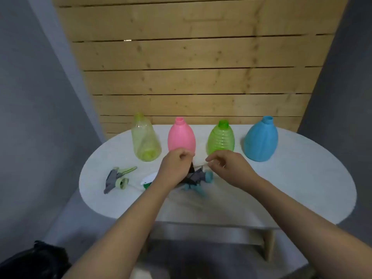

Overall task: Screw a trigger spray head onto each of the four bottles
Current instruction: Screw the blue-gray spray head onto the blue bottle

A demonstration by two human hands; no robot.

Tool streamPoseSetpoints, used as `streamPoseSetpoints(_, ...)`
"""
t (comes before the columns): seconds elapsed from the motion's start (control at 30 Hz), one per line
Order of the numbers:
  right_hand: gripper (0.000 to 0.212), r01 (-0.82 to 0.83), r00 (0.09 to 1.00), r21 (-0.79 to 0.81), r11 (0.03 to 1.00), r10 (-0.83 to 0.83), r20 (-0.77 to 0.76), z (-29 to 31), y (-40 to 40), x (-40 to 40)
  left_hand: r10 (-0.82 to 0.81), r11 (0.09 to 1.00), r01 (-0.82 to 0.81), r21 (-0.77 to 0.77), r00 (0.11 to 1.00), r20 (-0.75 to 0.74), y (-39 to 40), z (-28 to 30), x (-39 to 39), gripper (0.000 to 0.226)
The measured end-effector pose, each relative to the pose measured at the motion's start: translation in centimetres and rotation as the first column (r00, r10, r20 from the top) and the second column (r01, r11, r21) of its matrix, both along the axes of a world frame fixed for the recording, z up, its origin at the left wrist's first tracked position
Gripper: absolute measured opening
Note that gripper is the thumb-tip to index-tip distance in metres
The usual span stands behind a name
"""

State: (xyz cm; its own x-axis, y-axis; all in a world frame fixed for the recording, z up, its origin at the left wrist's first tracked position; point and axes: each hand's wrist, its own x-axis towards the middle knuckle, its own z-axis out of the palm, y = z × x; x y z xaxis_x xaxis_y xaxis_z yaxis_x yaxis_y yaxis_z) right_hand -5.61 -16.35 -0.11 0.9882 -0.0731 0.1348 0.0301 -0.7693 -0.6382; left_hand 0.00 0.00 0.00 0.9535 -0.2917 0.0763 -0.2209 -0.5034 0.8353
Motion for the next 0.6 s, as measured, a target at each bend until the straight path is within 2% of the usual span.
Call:
streamPoseSetpoints(0.1, 0.036, -0.046, 0.999, -0.200, 0.979, 0.041, -0.028, -1.2, -0.4, 1.1, 0.015, 1.000, -0.014, 0.025, 0.999, -0.047, 0.0, -1.1, 0.1, 0.022)
streamPoseSetpoints(0.2, 0.048, -0.080, 0.987, -0.230, 0.970, 0.045, -0.152, -1.9, -0.5, 1.8, -0.009, 0.999, 0.013, 0.034, 0.993, -0.116, -0.4, -1.9, 0.0, 0.027)
streamPoseSetpoints(0.3, 0.040, -0.128, 0.975, -0.304, 0.944, 0.063, -0.215, -2.6, -0.4, 2.3, -0.014, 0.999, 0.018, 0.031, 0.994, -0.107, -0.7, -2.1, 0.2, 0.027)
streamPoseSetpoints(0.4, 0.034, -0.129, 0.976, -0.351, 0.927, 0.055, -0.212, -2.4, -0.8, 2.0, -0.023, 0.999, 0.026, 0.024, 0.994, -0.110, -1.1, -2.5, 0.4, 0.024)
streamPoseSetpoints(0.5, 0.030, -0.069, 0.986, -0.339, 0.938, 0.011, -0.169, -1.6, -2.3, 0.9, -0.029, 0.999, 0.030, 0.015, 0.996, -0.088, -1.7, -2.9, 0.6, 0.024)
streamPoseSetpoints(0.6, 0.027, -0.010, 0.995, -0.260, 0.966, -0.018, -0.103, -0.9, -4.0, -0.6, -0.090, 0.996, 0.090, -0.001, 0.993, -0.079, -2.3, -3.0, 0.5, 0.034)
